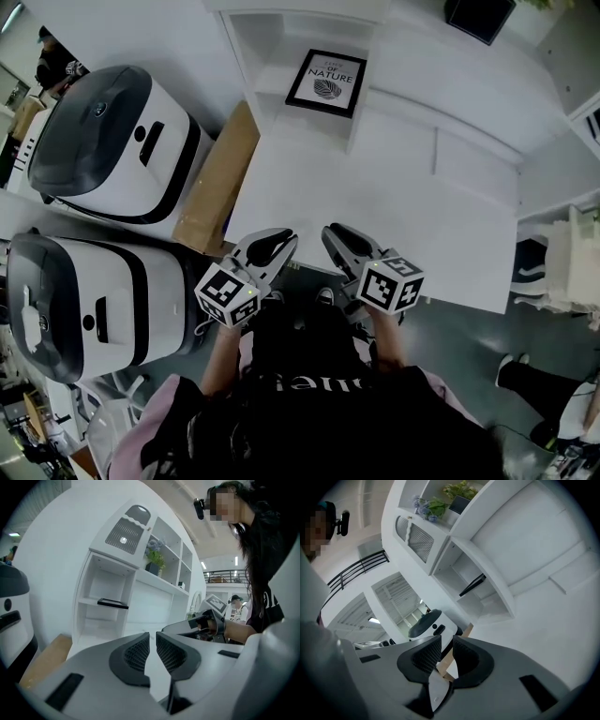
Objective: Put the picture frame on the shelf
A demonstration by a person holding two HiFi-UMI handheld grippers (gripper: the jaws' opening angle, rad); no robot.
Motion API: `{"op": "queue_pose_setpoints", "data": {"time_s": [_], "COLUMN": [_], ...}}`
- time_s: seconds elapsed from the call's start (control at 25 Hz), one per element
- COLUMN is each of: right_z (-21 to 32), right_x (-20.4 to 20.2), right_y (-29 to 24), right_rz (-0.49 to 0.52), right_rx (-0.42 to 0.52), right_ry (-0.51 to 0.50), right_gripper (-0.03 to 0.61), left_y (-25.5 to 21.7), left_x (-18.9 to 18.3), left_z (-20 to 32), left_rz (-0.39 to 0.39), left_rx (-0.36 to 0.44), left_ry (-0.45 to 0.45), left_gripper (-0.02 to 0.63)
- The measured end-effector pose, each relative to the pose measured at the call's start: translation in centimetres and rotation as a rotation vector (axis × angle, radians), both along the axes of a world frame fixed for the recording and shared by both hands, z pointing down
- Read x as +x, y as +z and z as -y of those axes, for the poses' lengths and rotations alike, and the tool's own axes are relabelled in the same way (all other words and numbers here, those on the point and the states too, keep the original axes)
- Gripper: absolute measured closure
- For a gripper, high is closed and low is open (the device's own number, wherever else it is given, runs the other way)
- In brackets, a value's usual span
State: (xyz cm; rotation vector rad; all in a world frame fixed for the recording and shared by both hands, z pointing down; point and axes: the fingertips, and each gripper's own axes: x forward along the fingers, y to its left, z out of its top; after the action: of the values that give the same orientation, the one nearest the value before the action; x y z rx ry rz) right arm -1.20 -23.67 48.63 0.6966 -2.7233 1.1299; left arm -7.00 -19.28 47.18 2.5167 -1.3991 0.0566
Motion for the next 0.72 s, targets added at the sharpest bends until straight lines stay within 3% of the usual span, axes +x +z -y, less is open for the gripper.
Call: {"op": "queue_pose_setpoints", "data": {"time_s": [0.72], "right_z": [-5.4], "right_x": [-4.4], "right_y": [-1.9], "right_rz": [-0.068], "right_rx": [0.109], "right_ry": [0.145], "right_gripper": [0.508], "left_y": [-0.9], "left_x": [-4.9], "left_z": [-4.8], "left_rz": [-0.035], "left_rx": [0.015], "left_ry": [0.153], "left_gripper": [0.562]}}
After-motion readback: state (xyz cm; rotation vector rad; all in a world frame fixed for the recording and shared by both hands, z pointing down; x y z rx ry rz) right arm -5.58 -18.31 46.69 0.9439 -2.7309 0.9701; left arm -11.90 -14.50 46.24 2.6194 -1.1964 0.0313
